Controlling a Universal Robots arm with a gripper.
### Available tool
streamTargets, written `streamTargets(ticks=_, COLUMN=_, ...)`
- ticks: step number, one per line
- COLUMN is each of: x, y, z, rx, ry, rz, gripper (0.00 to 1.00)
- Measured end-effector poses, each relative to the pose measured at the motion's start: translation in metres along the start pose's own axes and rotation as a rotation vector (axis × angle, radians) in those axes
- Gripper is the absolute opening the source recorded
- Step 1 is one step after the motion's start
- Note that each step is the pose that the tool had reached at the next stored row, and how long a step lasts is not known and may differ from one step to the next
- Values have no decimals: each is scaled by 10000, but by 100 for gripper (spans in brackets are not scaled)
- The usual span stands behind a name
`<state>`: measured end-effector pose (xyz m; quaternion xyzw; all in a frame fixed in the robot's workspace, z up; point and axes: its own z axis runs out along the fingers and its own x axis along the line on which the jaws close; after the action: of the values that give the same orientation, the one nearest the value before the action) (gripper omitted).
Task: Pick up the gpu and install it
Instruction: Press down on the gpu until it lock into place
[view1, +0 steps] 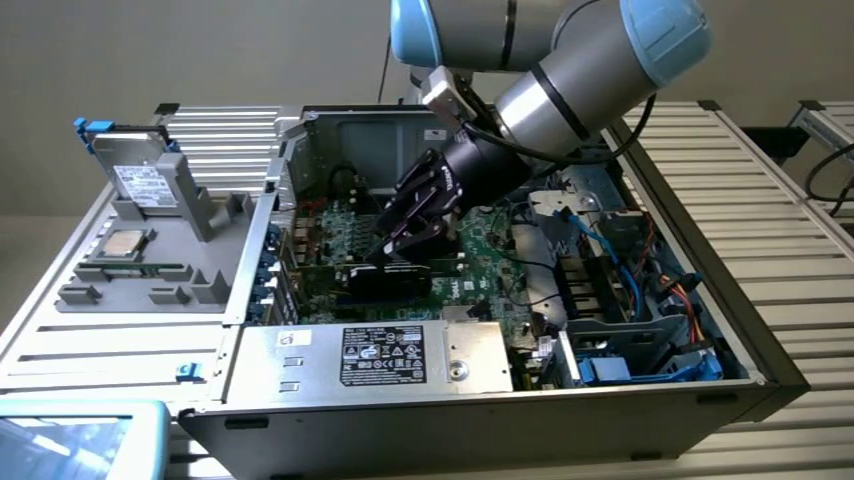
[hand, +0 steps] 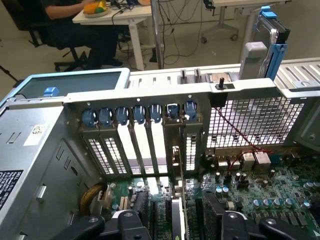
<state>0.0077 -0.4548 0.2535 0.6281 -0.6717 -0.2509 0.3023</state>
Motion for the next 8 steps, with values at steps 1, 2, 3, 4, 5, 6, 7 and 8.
streamTargets(ticks=1, x=0, y=0, z=0, rx=1, ry=-1, rz=0, gripper=55)
streamTargets(ticks=2, x=-4, y=5, z=-2, rx=35, ry=-3, rz=6, gripper=48)
streamTargets(ticks=3, x=-5, y=9, z=-6, rx=150, ry=-10, rz=13, gripper=42)
streamTargets(ticks=4, x=-7, y=7, z=-5, rx=327, ry=-28, rz=15, gripper=36)
streamTargets(ticks=5, x=-9, y=7, z=-5, rx=506, ry=-43, rz=22, gripper=36)
streamTargets(ticks=6, x=-16, y=7, z=-5, rx=691, ry=-61, rz=29, gripper=31)
streamTargets(ticks=7, x=-24, y=9, z=-6, rx=868, ry=-74, rz=39, gripper=25)
streamTargets(ticks=8, x=-34, y=12, z=-9, rx=1032, ry=-88, rz=46, gripper=25)
